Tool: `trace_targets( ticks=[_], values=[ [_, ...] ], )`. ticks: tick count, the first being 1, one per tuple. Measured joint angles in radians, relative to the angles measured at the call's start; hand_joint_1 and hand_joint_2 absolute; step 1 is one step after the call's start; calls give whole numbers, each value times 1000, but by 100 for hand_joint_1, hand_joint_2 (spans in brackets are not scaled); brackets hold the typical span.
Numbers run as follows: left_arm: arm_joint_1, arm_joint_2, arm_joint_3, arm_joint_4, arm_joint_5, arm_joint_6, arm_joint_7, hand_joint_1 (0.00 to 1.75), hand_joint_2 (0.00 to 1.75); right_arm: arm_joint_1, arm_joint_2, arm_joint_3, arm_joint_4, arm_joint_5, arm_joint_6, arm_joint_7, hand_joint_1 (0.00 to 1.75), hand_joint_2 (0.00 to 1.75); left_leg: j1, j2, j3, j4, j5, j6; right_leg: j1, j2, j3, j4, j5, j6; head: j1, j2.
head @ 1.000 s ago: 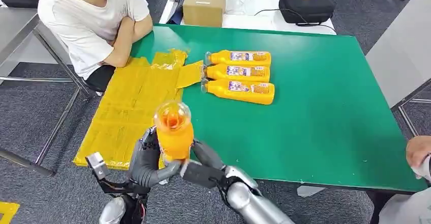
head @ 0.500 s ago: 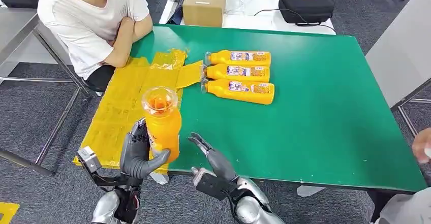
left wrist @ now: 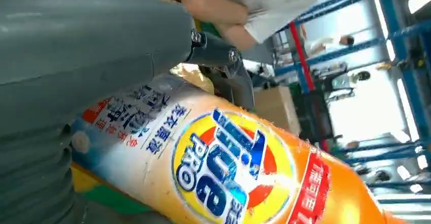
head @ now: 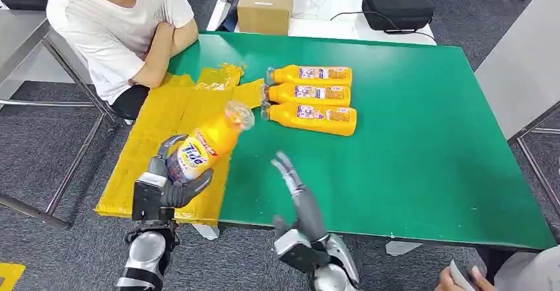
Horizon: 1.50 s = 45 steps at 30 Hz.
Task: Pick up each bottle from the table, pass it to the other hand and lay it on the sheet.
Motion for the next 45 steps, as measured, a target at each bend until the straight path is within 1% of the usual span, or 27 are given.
trace_targets(
  ticks=[4,9,11,14,19,24,30,31,32,37,39,42,45],
  values=[
    [-8,22,-10,41,-212,81,65,175,175,61,9,-64,-106,-51,-59,-43,0,0,-1,0,0,0,0,0,-1,0,0,0,0,0,0,0],
    [-37,52,-17,128,-457,138,167,175,175,121,4,-106,-247,-109,-131,-54,0,0,-1,0,0,0,0,0,-1,0,-1,0,0,0,0,0],
    [-58,66,-17,172,-542,136,214,175,175,135,-2,-108,-290,-128,-157,-54,0,0,-1,0,0,0,0,0,-1,0,-1,0,0,0,0,0],
    [-102,92,-19,264,-650,95,283,175,175,143,-7,-110,-335,-154,-156,-54,0,0,-1,0,1,0,0,0,-1,0,0,0,0,0,0,0],
    [-165,124,-20,370,-690,80,304,175,175,145,-11,-122,-364,-169,-145,-54,0,0,-1,0,2,0,1,1,-1,0,2,0,0,0,0,0],
    [-231,143,-21,456,-716,53,333,175,175,143,-10,-132,-366,-205,-101,-54,0,0,-1,-1,6,-1,1,1,-1,-1,7,0,0,0,0,0],
    [-267,151,-21,510,-716,48,334,175,175,141,-10,-138,-366,-207,-96,-54,0,0,-1,-1,9,-1,1,1,-1,-1,10,0,0,0,0,0],
    [-269,151,-21,515,-714,45,334,106,175,141,-10,-139,-366,-207,-94,-54,0,0,-1,-1,10,-1,1,1,-1,-1,10,0,0,0,0,0],
    [-273,152,-19,520,-702,38,332,0,175,141,-9,-140,-365,-209,-86,-54,0,0,-1,-1,10,-1,1,0,-1,-1,11,0,0,0,0,0],
    [-298,156,0,551,-619,-36,296,0,175,135,-4,-153,-347,-223,-49,-54,0,0,-1,-1,12,-1,2,0,-1,-1,12,0,0,-1,0,0],
    [-303,155,24,556,-517,-116,242,0,175,130,-1,-157,-338,-228,-40,-54,0,0,-1,-1,13,-1,2,0,-1,-1,13,0,0,-1,0,0],
    [-307,154,62,547,-348,-286,153,0,175,118,0,-158,-319,-248,-24,-54,0,0,-1,-2,15,-1,2,0,-1,-2,16,0,0,-1,0,0],
    [-276,146,76,487,-200,-395,98,0,175,109,0,-158,-300,-261,-21,-54,0,0,-1,-2,15,-1,2,0,-1,-1,15,0,0,-1,0,0]
  ],
)
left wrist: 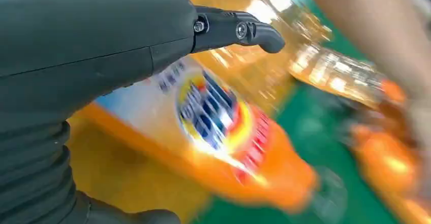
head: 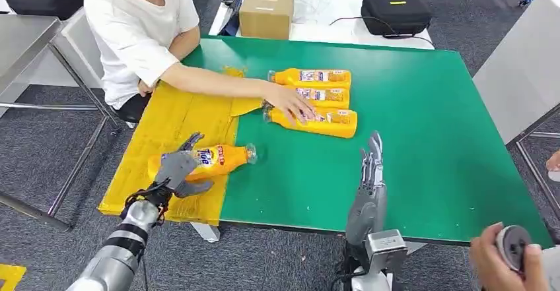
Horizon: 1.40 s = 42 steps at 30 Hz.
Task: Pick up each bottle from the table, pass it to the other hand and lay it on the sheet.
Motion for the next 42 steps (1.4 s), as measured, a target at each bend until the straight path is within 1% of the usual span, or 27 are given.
trace_targets(
  ticks=[3,8,12,18,19,20,22,24,26,27,28,32,37,42],
  values=[
    [73,-24,2,-116,169,-81,-31,0,175,-3,0,0,14,-4,3,0,0,0,0,1,-3,0,1,0,0,0,-4,0,2,-2,0,0],
    [165,-57,-16,-296,286,-100,-58,0,175,-4,0,0,31,-1,3,0,0,0,0,1,-9,1,1,0,0,0,-9,0,2,-1,0,0],
    [206,-79,-49,-438,344,-85,-84,0,175,-3,0,-1,40,6,-4,0,0,0,0,1,-11,1,1,0,0,0,-12,0,2,-1,0,0],
    [230,-91,-75,-531,373,-80,-92,0,175,-3,0,-3,50,27,-11,0,0,0,0,1,-13,1,1,0,0,0,-14,0,2,-1,0,0],
    [237,-92,-80,-547,397,-73,-101,0,175,-4,-2,-4,58,72,-20,0,0,175,0,1,-13,1,1,0,0,0,-14,0,2,-1,0,0],
    [245,-93,-86,-565,420,-66,-110,0,175,-5,-3,-6,72,130,-34,5,0,175,0,1,-13,1,1,0,0,0,-14,0,2,-1,0,0],
    [271,-101,-96,-618,476,-34,-131,0,175,-9,-15,-17,110,303,-65,58,0,175,0,1,-13,1,1,0,0,0,-14,0,2,-1,0,0],
    [312,-117,-107,-697,533,24,-161,0,175,-22,-43,-29,162,493,-79,176,0,175,-1,1,-14,1,1,1,0,0,-14,0,2,-1,0,0],
    [362,-132,-118,-794,567,84,-198,0,175,-39,-84,-50,224,620,-67,280,0,175,-1,1,-14,1,0,1,-1,0,-14,-1,2,-1,0,0],
    [384,-137,-120,-835,580,102,-212,0,175,-45,-101,-61,250,652,-59,321,0,175,-1,-1,-15,1,0,1,-1,-1,-14,-1,2,-1,0,0],
    [405,-140,-121,-875,588,118,-224,0,175,-51,-116,-74,274,670,-54,341,0,175,-1,-1,-16,1,0,1,-1,-1,-14,-1,2,-1,0,0],
    [464,-141,-138,-1011,587,165,-262,0,175,-85,-170,-125,367,746,-48,374,0,175,-2,0,-16,1,0,1,-1,-1,-15,-1,2,-1,0,0],
    [490,-141,-153,-1068,576,178,-274,0,175,-120,-201,-152,429,820,-48,417,0,175,-1,0,-16,1,0,1,0,-1,-15,-1,2,-1,0,0],
    [501,-141,-164,-1079,584,179,-275,0,175,-184,-224,-160,496,861,-19,465,0,175,-1,1,-15,1,1,1,0,0,-15,-1,2,-1,0,0]
  ],
)
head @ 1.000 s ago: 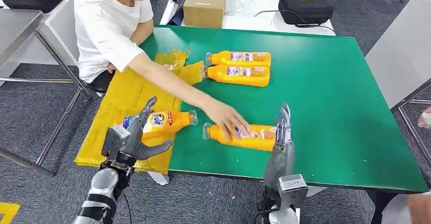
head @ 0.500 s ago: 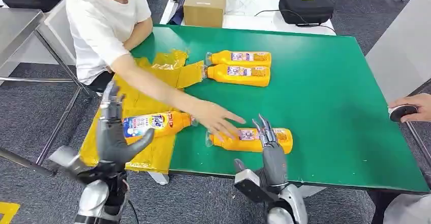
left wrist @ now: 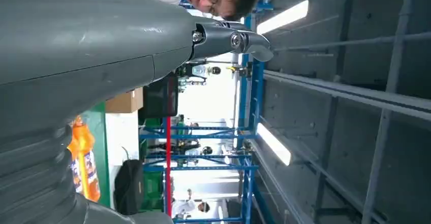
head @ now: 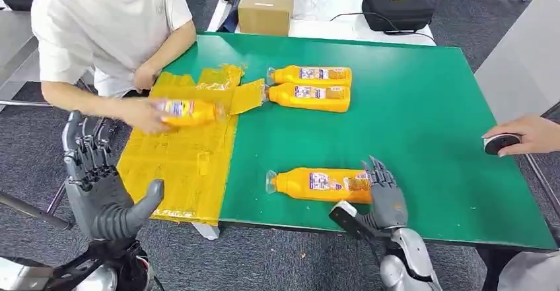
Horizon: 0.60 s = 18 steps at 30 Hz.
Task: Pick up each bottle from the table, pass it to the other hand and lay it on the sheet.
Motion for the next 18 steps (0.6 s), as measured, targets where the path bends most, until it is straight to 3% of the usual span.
trace_targets(
  ticks=[11,18],
  values=[
    [-32,0,-25,37,27,-34,26,0,175,-220,-6,25,246,-10,110,10,0,175,-1,0,0,0,0,1,-1,0,0,0,1,1,0,0],
    [-45,0,-28,56,29,-40,38,0,175,-300,-3,69,344,-17,183,23,0,175,0,0,0,0,1,1,0,0,0,0,1,1,0,0]
  ],
)
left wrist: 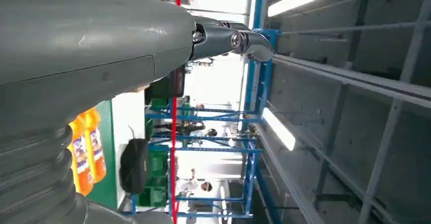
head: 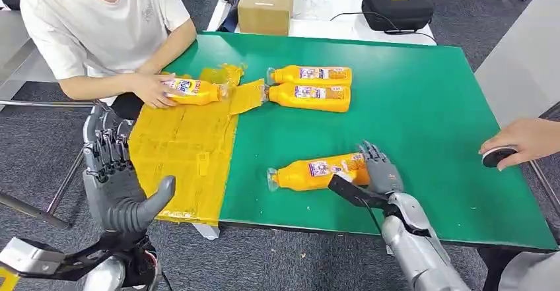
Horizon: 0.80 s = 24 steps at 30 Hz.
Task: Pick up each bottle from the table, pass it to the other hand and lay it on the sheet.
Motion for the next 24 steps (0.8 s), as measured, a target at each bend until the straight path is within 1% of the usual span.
trace_targets(
  ticks=[8,9,10,11,15,16,24],
  values=[
    [-25,0,-1,33,1,-39,21,0,175,-118,-1,84,110,-6,142,6,2,175,0,0,1,0,0,0,0,0,0,0,0,0,0,0],
    [-28,0,-1,37,2,-41,23,0,175,-133,-1,97,125,-4,160,6,61,175,0,0,1,0,0,0,0,0,1,0,0,0,0,0],
    [-32,0,-2,41,2,-43,23,0,175,-150,-1,109,140,-1,177,5,155,175,0,0,1,0,0,0,0,0,1,0,0,0,0,0],
    [-36,0,-2,47,2,-46,24,0,175,-167,-1,124,159,3,196,3,166,175,0,0,1,0,0,0,0,0,1,0,0,0,0,0],
    [-47,0,-10,65,2,-48,26,0,175,-219,-2,174,213,8,235,-5,166,175,0,0,2,0,1,0,0,0,1,0,0,0,0,0],
    [-47,0,-11,68,2,-50,26,0,175,-229,-3,183,223,8,238,-5,175,175,0,0,2,0,1,0,0,0,1,0,0,0,0,0],
    [-45,0,-20,78,-8,-57,27,0,175,-267,-10,234,272,18,252,-5,175,175,0,0,2,0,1,0,0,0,2,0,0,0,0,0]
  ],
)
